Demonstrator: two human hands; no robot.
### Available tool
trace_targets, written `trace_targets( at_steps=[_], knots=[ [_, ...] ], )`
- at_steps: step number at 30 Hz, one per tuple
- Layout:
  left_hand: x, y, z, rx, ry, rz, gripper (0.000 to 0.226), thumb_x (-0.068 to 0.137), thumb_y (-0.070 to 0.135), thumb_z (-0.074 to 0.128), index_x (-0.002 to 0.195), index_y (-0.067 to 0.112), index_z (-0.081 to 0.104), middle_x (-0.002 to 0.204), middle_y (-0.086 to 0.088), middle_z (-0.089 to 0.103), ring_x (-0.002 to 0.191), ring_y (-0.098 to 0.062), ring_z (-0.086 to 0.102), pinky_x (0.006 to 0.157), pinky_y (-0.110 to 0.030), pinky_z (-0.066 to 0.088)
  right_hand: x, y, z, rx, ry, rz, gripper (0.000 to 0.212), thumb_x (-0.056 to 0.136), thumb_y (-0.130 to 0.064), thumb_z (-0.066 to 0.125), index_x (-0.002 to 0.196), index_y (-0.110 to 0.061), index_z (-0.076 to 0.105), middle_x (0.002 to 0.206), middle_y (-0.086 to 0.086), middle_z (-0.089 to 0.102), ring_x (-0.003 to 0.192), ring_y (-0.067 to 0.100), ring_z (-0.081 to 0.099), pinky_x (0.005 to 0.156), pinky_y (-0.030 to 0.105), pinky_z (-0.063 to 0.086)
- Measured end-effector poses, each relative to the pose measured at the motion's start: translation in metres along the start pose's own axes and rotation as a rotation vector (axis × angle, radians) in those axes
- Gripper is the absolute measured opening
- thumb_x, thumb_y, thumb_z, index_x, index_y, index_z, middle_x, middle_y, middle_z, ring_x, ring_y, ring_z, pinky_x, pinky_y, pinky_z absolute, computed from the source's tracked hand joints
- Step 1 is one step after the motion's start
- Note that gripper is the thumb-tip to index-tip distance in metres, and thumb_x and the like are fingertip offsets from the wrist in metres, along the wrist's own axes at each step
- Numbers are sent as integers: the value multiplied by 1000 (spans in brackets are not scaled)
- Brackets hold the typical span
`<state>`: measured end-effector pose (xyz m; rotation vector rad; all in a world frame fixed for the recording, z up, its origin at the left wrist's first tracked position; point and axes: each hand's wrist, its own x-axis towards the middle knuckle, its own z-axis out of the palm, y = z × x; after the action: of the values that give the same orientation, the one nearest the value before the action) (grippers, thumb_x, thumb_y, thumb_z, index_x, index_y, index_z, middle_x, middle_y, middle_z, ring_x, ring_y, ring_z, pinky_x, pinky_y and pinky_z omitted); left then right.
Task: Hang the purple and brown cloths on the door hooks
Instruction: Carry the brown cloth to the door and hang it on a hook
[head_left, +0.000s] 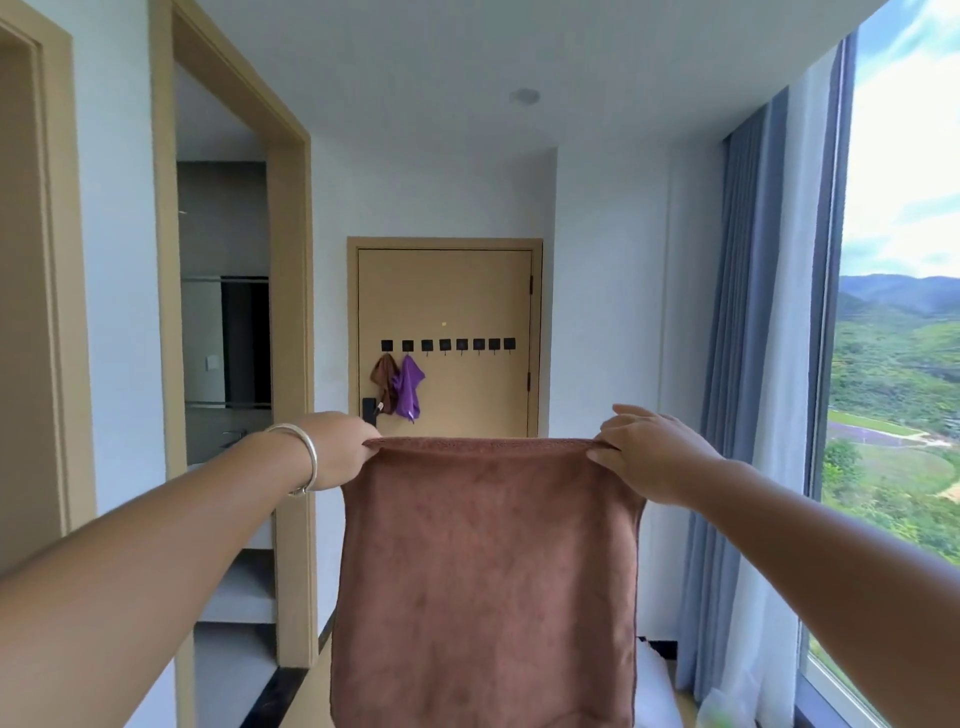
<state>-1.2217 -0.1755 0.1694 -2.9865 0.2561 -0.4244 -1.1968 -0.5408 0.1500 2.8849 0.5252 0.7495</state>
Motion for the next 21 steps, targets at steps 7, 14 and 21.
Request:
trace_targets(
  at_steps=[7, 14, 21],
  knots=[
    [24, -22, 39, -44, -47, -17, 36, 103, 24, 31, 72, 18, 48, 82, -3, 59, 69, -14, 48, 58, -24, 34, 42, -8, 40, -12, -61, -37, 49, 100, -52, 26, 123, -28, 62, 133, -13, 56, 143, 13, 23, 118, 37, 19],
    [96, -40, 70, -58, -46, -55, 34, 103, 23, 31, 79, 14, 53, 92, -6, 62, 85, -21, 57, 71, -30, 40, 122, 14, 93, 4, -84, -81, 48, 99, -53, 27, 112, -25, 64, 120, -7, 59, 134, 15, 36, 112, 38, 30],
    [187, -38, 92, -104, -57, -78, 35, 104, 21, 31, 75, 16, 50, 90, -3, 57, 81, -18, 52, 73, -30, 40, 215, 57, 142, 66, -85, -84, 46, 100, -50, 28, 117, -26, 63, 129, -6, 57, 141, 15, 27, 113, 39, 27]
  ],
)
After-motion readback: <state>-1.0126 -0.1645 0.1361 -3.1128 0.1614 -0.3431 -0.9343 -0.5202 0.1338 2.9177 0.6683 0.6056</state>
